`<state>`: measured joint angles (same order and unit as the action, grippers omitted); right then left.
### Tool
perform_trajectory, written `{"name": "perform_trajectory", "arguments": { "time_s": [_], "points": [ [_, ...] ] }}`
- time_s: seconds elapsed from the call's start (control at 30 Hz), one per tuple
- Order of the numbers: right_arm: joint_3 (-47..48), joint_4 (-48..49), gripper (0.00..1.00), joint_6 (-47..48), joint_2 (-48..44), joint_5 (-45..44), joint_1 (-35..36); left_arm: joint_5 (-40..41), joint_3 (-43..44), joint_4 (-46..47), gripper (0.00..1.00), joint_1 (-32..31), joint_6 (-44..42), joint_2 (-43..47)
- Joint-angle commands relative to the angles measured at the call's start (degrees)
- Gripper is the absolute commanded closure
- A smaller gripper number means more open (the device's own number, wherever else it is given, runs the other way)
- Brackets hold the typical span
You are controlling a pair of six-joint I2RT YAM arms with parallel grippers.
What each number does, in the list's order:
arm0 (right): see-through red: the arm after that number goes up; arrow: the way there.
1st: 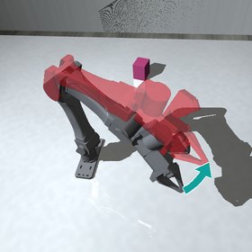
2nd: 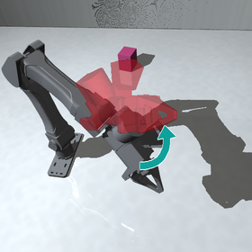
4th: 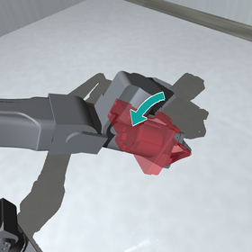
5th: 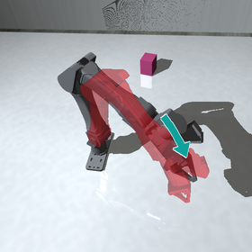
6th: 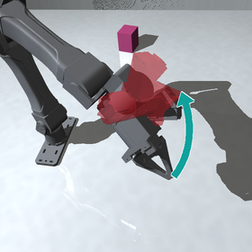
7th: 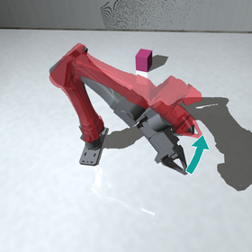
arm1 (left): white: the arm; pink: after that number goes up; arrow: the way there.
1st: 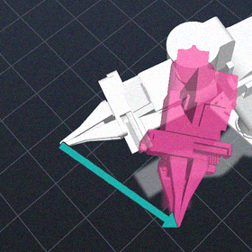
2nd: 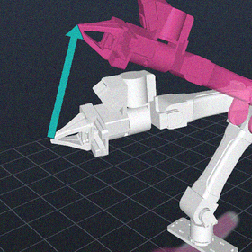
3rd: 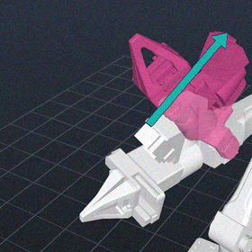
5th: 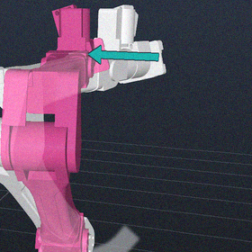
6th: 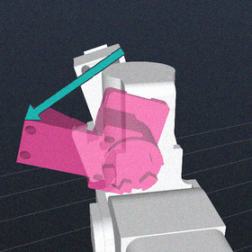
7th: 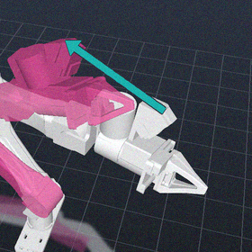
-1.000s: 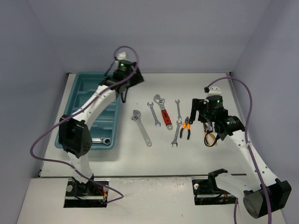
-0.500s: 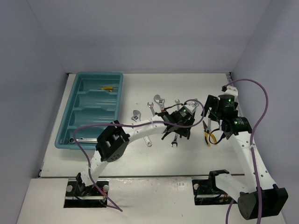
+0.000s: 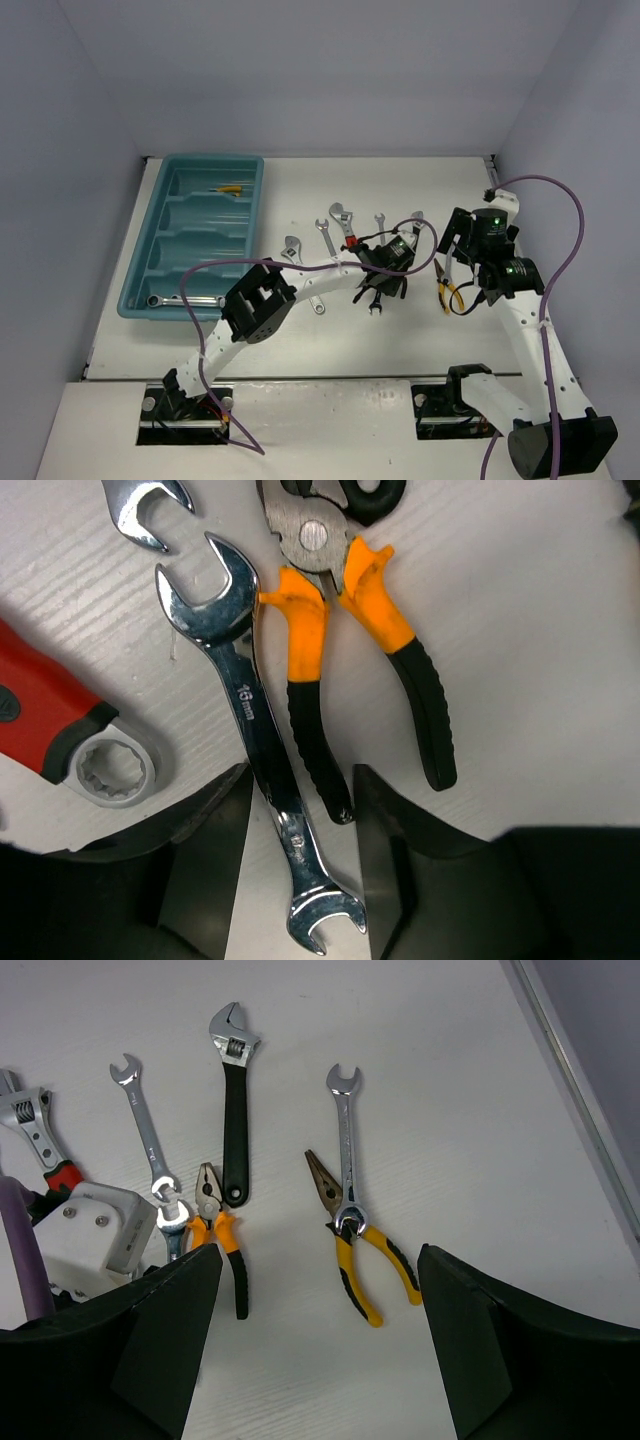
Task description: Sort the tools into containers
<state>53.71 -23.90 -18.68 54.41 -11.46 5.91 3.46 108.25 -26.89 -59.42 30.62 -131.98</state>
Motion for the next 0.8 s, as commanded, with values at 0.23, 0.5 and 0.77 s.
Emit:
{"name": "perform_trajectory", "arguments": {
  "time_s": [0.23,0.5,0.77],
  "points": [
    [-0.12,2.1,0.23,-0.77,-1.15,-1.28,0.06,5.47,0.84,2.71,0.66,-0.61,4.4,4.46],
    [0.69,2.1,0.28,0.56,0.76,1.72,0.06,10.59,-5.74,4.44,0.65,1.31,7.52,12.57],
    [-4.89,2.17,0.34,-2.45,9.93,12.75,1.24,10.78,-15.49,4.13,0.6,3.89,6.65,23.24]
  ]
}}
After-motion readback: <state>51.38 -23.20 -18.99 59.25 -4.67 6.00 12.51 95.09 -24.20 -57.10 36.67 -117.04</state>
